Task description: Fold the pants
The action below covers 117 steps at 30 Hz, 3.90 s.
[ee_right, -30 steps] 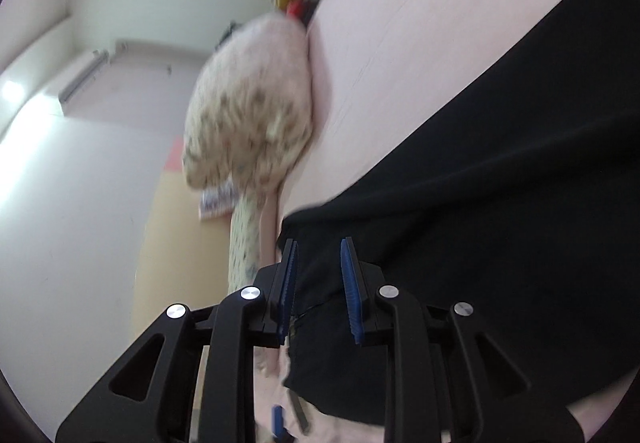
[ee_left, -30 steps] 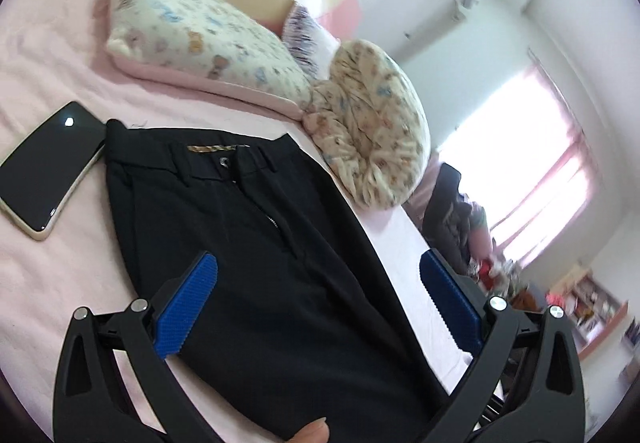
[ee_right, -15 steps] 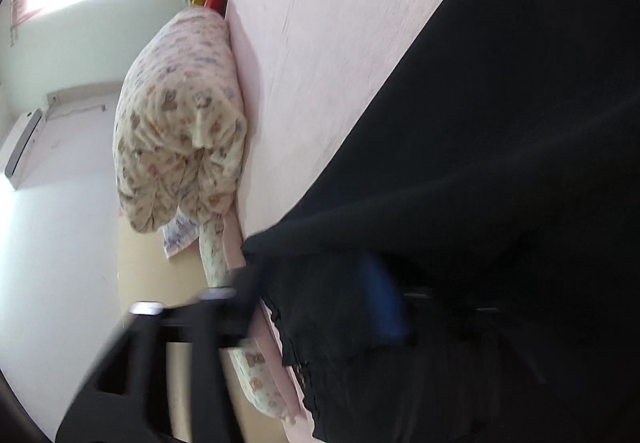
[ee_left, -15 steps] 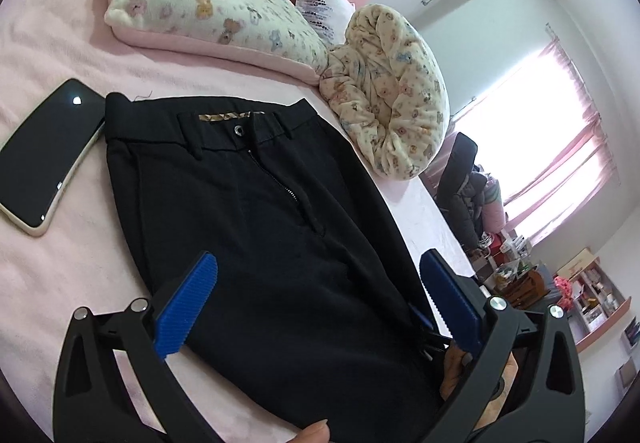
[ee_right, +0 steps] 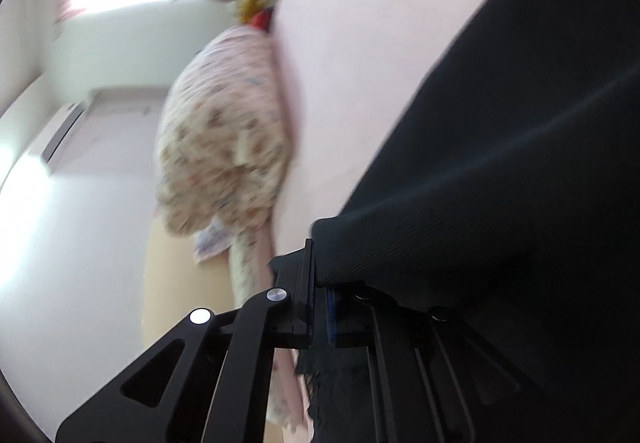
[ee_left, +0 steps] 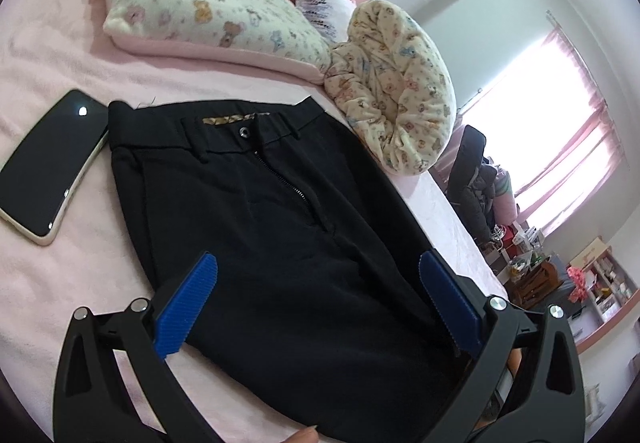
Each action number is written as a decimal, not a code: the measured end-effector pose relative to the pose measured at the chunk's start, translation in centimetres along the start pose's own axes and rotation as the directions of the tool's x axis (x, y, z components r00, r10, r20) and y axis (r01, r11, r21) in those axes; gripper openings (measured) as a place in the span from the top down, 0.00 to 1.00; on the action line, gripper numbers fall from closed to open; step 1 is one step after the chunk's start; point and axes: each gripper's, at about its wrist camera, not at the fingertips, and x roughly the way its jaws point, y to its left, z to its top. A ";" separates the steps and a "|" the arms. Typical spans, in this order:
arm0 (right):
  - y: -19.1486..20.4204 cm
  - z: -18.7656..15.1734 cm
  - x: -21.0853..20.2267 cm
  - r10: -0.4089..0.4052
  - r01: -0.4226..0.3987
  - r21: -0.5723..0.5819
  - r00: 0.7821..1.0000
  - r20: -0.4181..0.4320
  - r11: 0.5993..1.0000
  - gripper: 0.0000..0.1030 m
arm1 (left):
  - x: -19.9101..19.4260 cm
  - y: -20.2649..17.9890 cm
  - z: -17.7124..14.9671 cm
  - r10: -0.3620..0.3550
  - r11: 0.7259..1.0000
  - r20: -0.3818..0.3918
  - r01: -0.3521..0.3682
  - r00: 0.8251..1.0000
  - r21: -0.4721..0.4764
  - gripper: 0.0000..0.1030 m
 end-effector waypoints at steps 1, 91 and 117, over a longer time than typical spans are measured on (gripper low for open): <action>0.5 -0.3 -0.7 0.021 -0.021 -0.026 1.000 -0.010 0.999 0.96 | 0.1 0.3 0.1 -0.004 1.000 -0.004 0.004 1.000 -0.015 0.02; -4.9 -13.3 -11.8 -0.274 0.164 -0.362 0.920 -0.279 0.918 0.81 | 2.5 11.0 1.4 0.013 0.940 -0.178 -0.073 0.984 -0.334 0.93; -11.5 6.3 -30.0 -0.335 0.288 0.177 0.868 0.366 0.941 0.70 | 1.7 1.0 -2.2 -0.004 1.000 -0.128 0.000 0.992 -0.026 0.21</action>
